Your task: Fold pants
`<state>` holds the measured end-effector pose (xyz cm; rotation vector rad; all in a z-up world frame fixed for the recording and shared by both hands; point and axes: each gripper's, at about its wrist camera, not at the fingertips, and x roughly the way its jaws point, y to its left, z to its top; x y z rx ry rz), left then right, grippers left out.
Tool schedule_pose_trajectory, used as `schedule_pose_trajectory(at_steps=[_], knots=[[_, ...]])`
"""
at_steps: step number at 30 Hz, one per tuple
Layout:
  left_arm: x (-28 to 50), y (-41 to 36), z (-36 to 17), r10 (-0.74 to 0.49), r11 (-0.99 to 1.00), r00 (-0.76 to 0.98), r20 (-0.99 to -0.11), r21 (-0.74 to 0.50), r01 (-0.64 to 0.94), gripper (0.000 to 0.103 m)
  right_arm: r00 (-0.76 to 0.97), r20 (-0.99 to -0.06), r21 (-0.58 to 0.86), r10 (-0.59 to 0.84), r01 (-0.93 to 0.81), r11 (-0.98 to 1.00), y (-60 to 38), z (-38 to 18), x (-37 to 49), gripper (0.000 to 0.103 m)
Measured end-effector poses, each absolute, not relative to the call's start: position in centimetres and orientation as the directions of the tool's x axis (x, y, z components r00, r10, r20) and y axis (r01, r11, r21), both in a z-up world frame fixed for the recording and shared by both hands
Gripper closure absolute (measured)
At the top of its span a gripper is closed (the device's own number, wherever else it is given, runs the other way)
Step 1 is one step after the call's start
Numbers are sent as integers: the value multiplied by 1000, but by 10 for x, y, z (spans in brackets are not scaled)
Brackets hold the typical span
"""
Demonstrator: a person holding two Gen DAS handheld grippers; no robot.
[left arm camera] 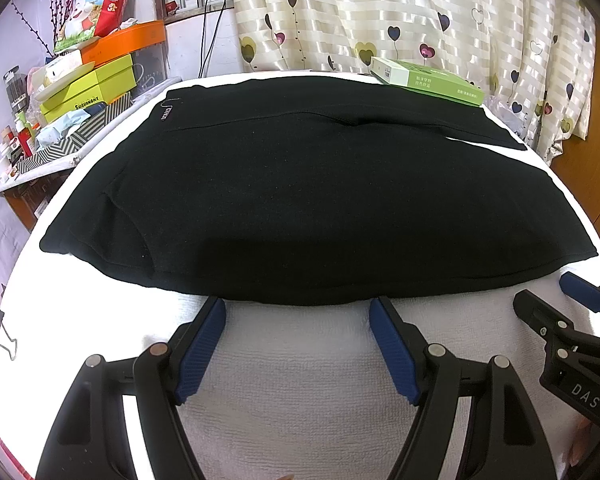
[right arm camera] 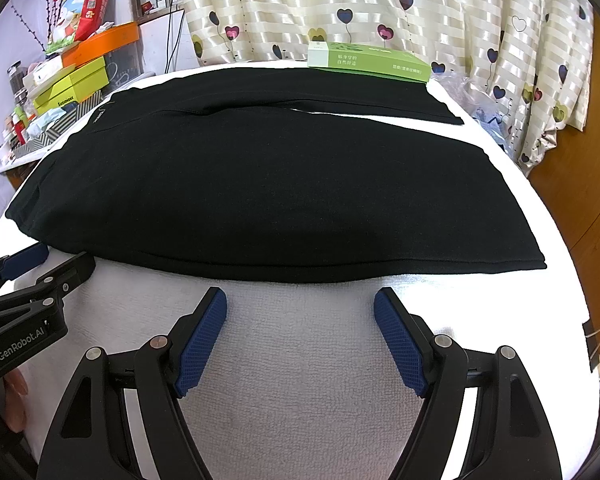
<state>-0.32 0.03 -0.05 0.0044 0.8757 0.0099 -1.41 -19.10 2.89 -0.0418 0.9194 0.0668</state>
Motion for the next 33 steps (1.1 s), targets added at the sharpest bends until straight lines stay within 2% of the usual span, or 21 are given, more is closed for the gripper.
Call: schedule_pose_trajectory(at_steps=[22, 25, 30, 33], knots=[[-4, 1, 0, 6, 1000, 641, -768, 3, -7, 27, 603, -796, -3, 47, -81, 997, -192, 29, -14, 27], [-4, 1, 0, 0, 1000, 641, -768, 0, 0, 27, 594, -801, 9, 70, -105, 994, -194, 30, -14, 27], [-3, 5, 3, -42, 998, 621, -783, -10, 55, 27, 592, -784, 138, 184, -122, 983, -206, 46, -13, 27], [-5, 9, 10, -84, 996, 604, -793, -45, 81, 27, 636, -747, 108, 192, -168, 980, -203, 66, -14, 27]])
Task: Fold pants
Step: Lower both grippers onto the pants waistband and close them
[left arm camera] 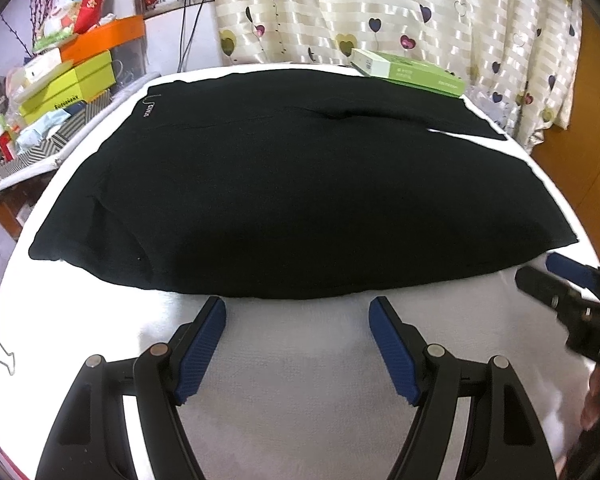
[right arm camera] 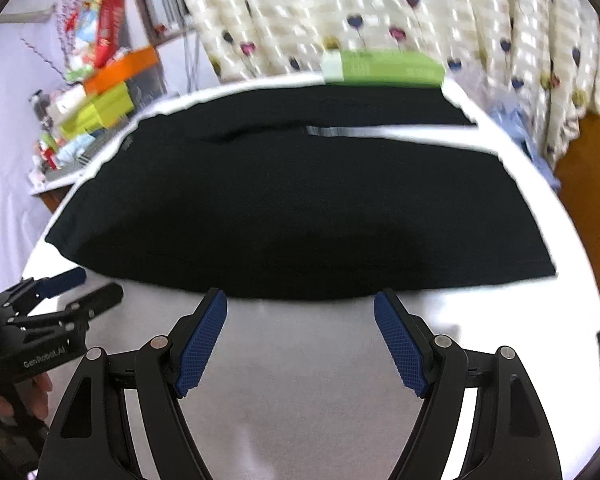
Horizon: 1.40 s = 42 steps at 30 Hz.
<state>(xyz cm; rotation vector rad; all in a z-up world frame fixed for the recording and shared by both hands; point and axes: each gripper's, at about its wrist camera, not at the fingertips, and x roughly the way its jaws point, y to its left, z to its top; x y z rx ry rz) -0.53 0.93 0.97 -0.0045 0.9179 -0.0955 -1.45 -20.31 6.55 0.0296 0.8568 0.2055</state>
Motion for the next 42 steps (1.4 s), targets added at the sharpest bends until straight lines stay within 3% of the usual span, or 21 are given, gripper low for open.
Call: schedule_pose_trajectory(at_steps=[9, 12, 20, 23, 34, 42], knots=[[-2, 16, 69, -158, 982, 682, -715, -42, 184, 27, 708, -655, 20, 263, -332, 943, -193, 118, 27, 27], [20, 20, 85, -127, 982, 720, -682, 16, 188, 27, 703, -654, 6, 279, -364, 931, -192, 124, 53, 27], [107, 44, 99, -139, 984, 721, -678, -12, 179, 27, 664, -678, -3, 315, -432, 902, -203, 120, 138, 27], [143, 45, 95, -141, 977, 712, -688, 17, 210, 27, 648, -692, -9, 319, -449, 893, -210, 114, 171, 27], [265, 47, 63, -220, 963, 633, -742, -63, 261, 27, 546, -773, 61, 322, -442, 895, -237, 62, 302, 27], [332, 41, 33, -205, 947, 569, -796, -16, 319, 27, 494, -789, 87, 366, -499, 862, -235, 38, 353, 27]])
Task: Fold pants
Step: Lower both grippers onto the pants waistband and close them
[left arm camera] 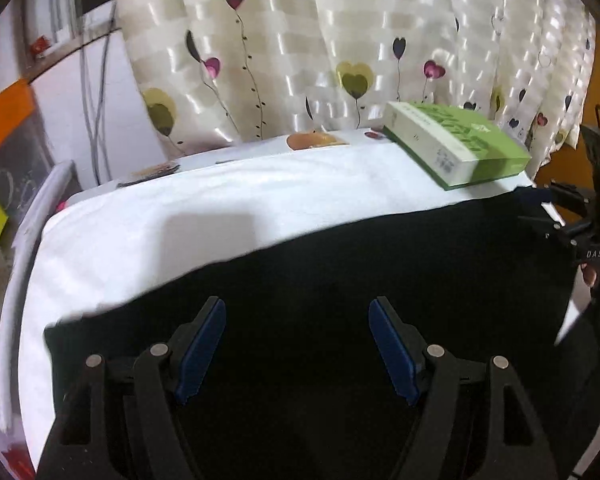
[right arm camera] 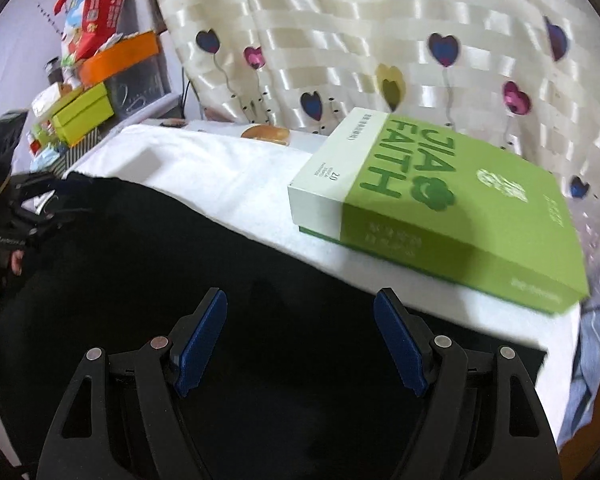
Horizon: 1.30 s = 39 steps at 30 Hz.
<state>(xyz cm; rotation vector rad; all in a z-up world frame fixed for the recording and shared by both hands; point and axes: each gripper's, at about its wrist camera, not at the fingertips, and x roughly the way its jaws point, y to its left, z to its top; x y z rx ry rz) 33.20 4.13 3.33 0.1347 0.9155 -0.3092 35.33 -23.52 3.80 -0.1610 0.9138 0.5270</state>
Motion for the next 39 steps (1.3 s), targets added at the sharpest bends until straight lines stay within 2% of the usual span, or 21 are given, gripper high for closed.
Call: schedule_pose_trajectory(at_steps=[10, 23, 24, 27, 30, 31, 32, 33, 36, 38, 39], knots=[[376, 37, 15, -178, 926, 541, -822, 46, 376, 28, 421, -818, 105, 392, -561, 821, -231, 20, 385, 27], [391, 50, 5, -251, 918, 508, -824, -36, 395, 26, 423, -822, 70, 382, -591, 804, -229, 14, 383, 29], [391, 49, 5, -247, 919, 509, -825, -33, 392, 26, 423, -820, 71, 385, -592, 803, -229, 14, 382, 35], [391, 47, 5, -245, 919, 504, -828, -32, 393, 27, 429, -811, 81, 397, -591, 803, -231, 17, 379, 64], [389, 48, 6, -254, 912, 500, -828, -34, 408, 31, 426, -808, 89, 407, -595, 799, -234, 18, 376, 77], [387, 47, 7, -258, 908, 500, -826, -31, 418, 36, 423, -808, 91, 409, -597, 797, -234, 19, 374, 82], [385, 47, 7, -264, 902, 499, -826, -27, 431, 46, 423, -809, 87, 408, -600, 795, -235, 20, 372, 86], [383, 45, 9, -279, 891, 493, -824, -31, 452, 50, 428, -809, 77, 403, -602, 795, -235, 21, 370, 93], [376, 38, 12, -257, 872, 498, -828, 23, 488, 64, 434, -802, 73, 411, -610, 789, -237, 26, 362, 97], [372, 36, 15, -244, 867, 500, -831, 44, 496, 79, 439, -800, 67, 410, -613, 787, -236, 28, 358, 97], [371, 36, 15, -233, 864, 505, -831, 62, 499, 82, 444, -798, 65, 408, -610, 790, -236, 28, 357, 97]])
